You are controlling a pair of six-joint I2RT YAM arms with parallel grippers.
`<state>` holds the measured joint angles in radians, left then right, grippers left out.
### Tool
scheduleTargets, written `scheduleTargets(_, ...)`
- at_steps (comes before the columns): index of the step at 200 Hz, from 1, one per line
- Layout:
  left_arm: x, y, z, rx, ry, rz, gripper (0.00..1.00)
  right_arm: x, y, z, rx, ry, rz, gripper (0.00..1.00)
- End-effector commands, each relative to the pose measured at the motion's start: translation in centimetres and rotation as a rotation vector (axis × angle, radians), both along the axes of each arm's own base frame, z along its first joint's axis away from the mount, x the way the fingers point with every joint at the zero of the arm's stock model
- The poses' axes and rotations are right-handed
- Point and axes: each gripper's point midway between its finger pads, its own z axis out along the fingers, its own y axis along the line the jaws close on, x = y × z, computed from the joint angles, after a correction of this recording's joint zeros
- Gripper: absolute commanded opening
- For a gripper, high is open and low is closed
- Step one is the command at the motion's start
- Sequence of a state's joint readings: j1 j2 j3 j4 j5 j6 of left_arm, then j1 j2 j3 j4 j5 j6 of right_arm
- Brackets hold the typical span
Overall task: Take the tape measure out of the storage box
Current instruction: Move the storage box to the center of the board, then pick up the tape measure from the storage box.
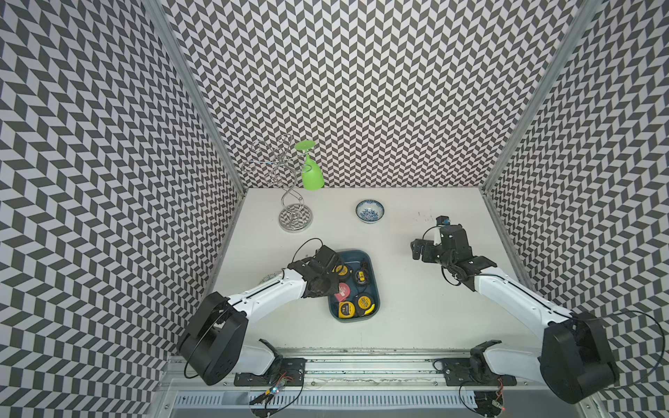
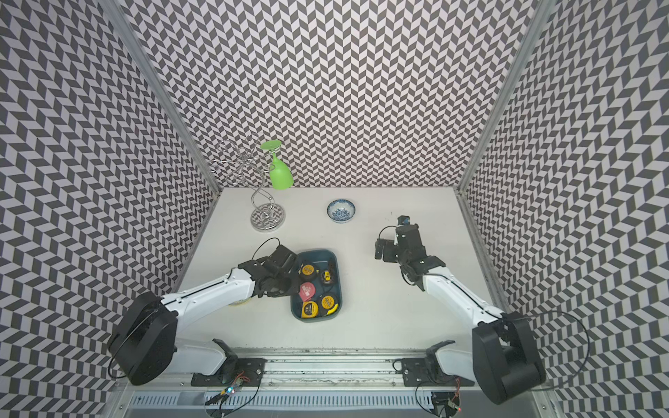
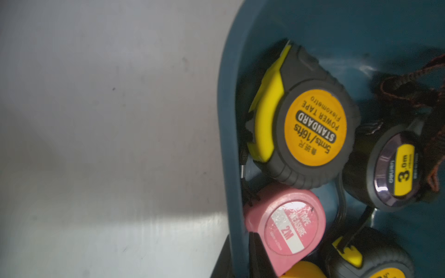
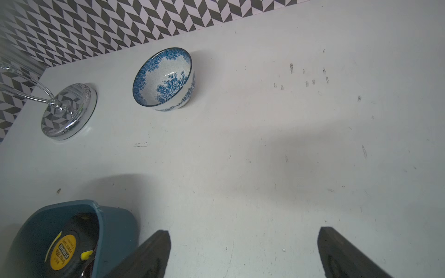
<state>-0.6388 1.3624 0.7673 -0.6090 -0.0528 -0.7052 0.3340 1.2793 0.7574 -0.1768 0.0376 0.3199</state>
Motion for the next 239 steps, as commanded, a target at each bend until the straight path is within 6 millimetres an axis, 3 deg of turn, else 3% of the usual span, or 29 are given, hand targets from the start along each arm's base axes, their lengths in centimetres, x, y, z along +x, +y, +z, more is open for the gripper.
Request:
scheduleTargets(1,-1.7,2.1,-0.6,0.058,0.038,0.041,0.14,1.2,1.2,1.9,0.036,-0.064,0.021,1.0)
scheduleTargets(28,-1.4,2.1,-0.6,0.056,0.031,0.052,0.2,1.4,1.5,1.9,0.038,-0.062,0.029,1.0)
scheduleTargets(59,0.0,1.6,1.2,0.06,-0.012,0.061,0.49,1.4,1.5,1.9,0.033,-0.059,0.034,1.0)
scheduleTargets(82,1.5,0.8,3.8,0.043,-0.057,0.059,0.62,1.3,1.5,1.9,0.032,-0.06,0.034,0.99)
scheduleTargets(110,3.2,-1.0,7.2,-0.024,-0.116,0.031,0.7,1.2,1.5,1.8,0.033,-0.06,0.035,1.0)
scheduleTargets(130,4.0,-2.3,8.1,-0.05,-0.122,-0.008,0.73,1.1,1.6,1.9,0.038,-0.057,0.042,1.0)
scheduleTargets(165,4.8,-3.7,7.4,0.008,-0.083,-0.132,0.75,1.1,1.6,2.0,0.04,-0.055,0.042,0.99)
scheduleTargets(239,6.1,-3.1,5.6,0.192,-0.029,-0.261,0.83,0.5,1.4,2.0,0.043,-0.047,0.035,1.0)
